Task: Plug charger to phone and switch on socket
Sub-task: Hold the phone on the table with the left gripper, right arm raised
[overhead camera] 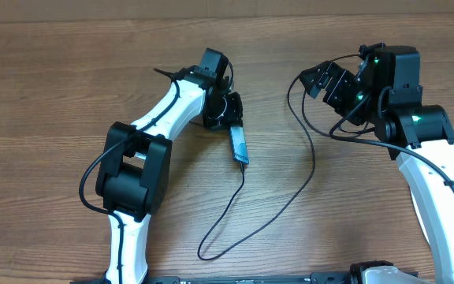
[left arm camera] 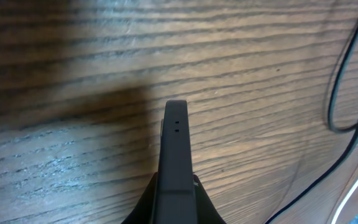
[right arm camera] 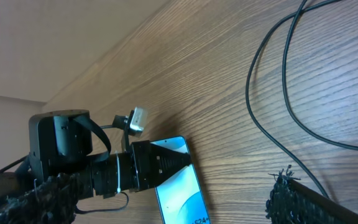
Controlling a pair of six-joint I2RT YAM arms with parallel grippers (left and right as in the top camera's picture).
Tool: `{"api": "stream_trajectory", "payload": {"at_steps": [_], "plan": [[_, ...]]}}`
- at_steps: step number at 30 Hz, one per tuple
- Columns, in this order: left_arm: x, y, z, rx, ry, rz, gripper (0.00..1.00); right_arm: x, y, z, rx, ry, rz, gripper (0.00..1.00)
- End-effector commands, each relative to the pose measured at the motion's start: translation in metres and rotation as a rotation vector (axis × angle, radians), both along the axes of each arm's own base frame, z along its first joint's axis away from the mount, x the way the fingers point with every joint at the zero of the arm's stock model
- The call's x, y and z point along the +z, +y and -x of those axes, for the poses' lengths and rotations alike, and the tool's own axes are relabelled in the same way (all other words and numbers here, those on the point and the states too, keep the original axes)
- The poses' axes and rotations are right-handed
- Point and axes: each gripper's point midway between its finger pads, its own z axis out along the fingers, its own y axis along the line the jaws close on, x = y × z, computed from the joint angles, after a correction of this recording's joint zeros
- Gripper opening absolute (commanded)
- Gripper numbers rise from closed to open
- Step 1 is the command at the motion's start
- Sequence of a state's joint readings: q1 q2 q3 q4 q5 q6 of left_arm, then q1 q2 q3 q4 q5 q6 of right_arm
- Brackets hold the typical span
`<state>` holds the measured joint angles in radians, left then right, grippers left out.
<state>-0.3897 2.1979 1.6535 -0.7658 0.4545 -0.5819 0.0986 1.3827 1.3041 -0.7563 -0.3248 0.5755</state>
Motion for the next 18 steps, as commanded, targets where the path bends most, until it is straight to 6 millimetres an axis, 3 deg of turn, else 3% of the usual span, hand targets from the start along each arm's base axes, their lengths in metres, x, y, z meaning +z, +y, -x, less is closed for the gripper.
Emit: {"api": "stream_trajectory", "payload": {"at_steps": [1,18], "plan": [[-0.0019,-0.0029,0.0006,0.009,0.012,0.009,0.04,0.0089,-0.0040,-0.0005,-0.010,-0.028,0.016,1.00],[-0.0082,-0.0008,0.0068,0.008,0.031,0.001,0.04,0.0090,-0.0039,-0.0005,-0.010,-0.028,0.016,1.00]]}}
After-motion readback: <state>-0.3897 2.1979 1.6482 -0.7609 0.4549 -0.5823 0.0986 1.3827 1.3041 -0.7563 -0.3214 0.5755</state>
